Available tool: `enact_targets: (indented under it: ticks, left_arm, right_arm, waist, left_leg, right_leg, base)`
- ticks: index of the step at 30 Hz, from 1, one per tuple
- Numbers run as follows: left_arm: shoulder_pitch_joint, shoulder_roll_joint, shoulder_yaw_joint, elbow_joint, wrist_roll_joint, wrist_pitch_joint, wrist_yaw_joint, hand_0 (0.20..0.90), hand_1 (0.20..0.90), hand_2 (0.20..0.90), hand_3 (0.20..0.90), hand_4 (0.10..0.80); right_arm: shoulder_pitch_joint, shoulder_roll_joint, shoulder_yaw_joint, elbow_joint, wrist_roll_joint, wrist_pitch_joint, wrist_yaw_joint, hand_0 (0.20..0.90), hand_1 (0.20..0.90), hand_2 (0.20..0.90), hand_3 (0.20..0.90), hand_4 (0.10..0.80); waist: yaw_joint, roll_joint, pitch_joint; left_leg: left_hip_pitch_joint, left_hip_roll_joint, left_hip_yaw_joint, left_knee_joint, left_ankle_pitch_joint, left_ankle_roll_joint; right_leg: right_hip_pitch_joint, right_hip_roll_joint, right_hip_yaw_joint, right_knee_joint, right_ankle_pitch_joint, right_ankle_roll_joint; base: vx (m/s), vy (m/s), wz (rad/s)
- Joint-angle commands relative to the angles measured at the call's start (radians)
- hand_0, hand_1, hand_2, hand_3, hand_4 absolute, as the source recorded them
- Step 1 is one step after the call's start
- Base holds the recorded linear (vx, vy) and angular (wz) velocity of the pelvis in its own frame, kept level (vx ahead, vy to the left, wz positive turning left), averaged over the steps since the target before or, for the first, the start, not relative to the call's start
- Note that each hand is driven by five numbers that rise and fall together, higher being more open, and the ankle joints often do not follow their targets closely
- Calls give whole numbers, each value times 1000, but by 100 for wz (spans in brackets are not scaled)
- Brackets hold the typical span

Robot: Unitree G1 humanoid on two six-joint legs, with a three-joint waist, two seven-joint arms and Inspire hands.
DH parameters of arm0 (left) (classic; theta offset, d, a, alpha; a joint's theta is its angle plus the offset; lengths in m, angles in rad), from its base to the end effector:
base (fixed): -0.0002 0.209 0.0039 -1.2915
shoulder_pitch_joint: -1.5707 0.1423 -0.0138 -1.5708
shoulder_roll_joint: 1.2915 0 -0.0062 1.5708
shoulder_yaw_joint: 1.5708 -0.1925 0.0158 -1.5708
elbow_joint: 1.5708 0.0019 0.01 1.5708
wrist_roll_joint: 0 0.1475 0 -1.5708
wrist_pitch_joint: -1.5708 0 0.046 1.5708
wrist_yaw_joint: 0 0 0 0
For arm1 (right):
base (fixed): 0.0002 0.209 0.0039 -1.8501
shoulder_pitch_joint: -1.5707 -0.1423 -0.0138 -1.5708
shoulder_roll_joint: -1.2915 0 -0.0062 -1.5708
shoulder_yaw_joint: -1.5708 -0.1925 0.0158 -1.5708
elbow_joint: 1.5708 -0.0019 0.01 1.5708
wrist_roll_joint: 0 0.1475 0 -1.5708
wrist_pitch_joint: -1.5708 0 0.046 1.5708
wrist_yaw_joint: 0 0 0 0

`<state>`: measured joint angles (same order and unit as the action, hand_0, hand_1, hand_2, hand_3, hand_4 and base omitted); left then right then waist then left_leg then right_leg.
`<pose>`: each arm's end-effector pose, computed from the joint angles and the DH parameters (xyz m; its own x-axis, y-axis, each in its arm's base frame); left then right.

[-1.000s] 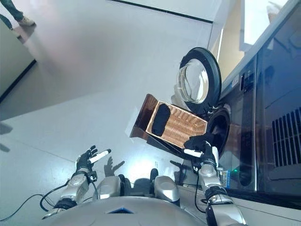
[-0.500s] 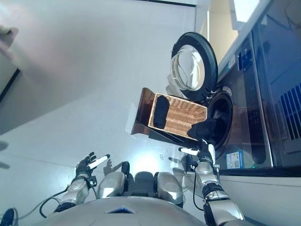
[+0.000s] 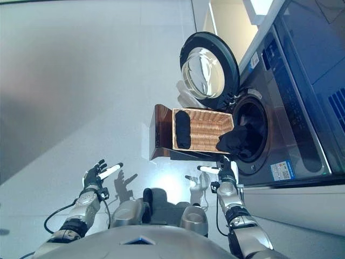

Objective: Pick up the clothes and place them into the washing machine

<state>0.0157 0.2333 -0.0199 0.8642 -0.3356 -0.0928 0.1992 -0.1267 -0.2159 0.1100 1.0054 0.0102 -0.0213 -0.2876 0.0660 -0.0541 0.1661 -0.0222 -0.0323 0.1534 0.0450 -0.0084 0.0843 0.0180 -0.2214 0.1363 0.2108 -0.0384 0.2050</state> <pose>0.1351 0.2271 -0.0996 0.6419 0.3695 -0.6719 -0.3698 0.9168 0.1509 0.1616 -0.2091 -0.1019 0.6546 -0.3690 -0.6597 0.0797 0.9016 -0.4252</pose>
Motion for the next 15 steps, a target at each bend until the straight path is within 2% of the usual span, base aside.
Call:
enact_targets:
  ticks: [1,2,4,6,8,10,14,15]
  left_arm:
    - [24,52,8,-91,1,-47,7,900,900,900,900,800]
    - [20,59,10,-85,6,-43,2,900,900,900,900,800]
    - [17,62,16,-74,18,-41,-2,900,900,900,900,800]
    - [18,61,14,-69,23,-39,0,900,900,900,900,800]
    - [11,58,13,-50,29,-34,-1,900,900,900,900,800]
    - [12,57,18,-38,45,-31,-1,900,900,900,900,800]
    - [24,49,27,-20,52,-25,1,900,900,900,900,800]
    - [24,49,27,-20,52,-25,1,900,900,900,900,800]
  right_arm:
    - [-26,-60,-45,-35,19,-43,-19,900,900,900,900,800]
    - [-18,-63,-56,-48,30,-46,-17,900,900,900,900,800]
    - [-7,-65,-61,-55,31,-48,-18,900,900,900,900,800]
    - [-2,-65,-64,-52,32,-48,-18,900,900,900,900,800]
    - [-2,-63,-70,-37,36,-47,-20,900,900,900,900,800]
    - [5,-64,-76,-32,33,-47,-19,900,900,900,900,800]
    - [4,-63,-80,-37,24,-43,-24,900,900,900,900,800]
    - [4,-63,-80,-37,24,-43,-24,900,900,900,900,800]
  waist:
    - [-9,-4,-20]
    - [-24,0,-8]
    - [-40,-1,5]
    - [-52,-2,13]
    - [-64,-7,25]
    - [-77,-21,38]
    - [-84,-24,57]
    - [-85,-24,57]
  left_leg:
    - [-67,0,-60,54,-9,-40]
    - [-34,2,-68,39,-12,-40]
    - [-3,2,-73,20,-17,-45]
    - [13,0,-81,13,-24,-47]
    - [33,-5,-92,13,-40,-53]
    - [62,-15,-104,22,-70,-57]
    - [116,-11,-107,9,-93,-65]
    - [117,-11,-108,9,-93,-65]
  right_leg:
    - [17,10,-62,100,260,-17]
    - [-36,39,-80,114,248,-31]
    - [-84,42,-117,62,226,-36]
    - [-81,40,-126,34,219,-33]
    - [-99,38,-123,-44,223,-25]
    - [-150,24,-116,-151,269,-6]
    - [-205,14,-186,-240,325,18]
    - [-203,15,-187,-241,326,18]
  base:
    - [157,250,1]
    - [164,208,2]
    - [178,124,0]
    - [120,33,-1]
    - [174,12,15]
    - [225,-26,11]
    - [141,-39,9]
    - [92,-45,10]
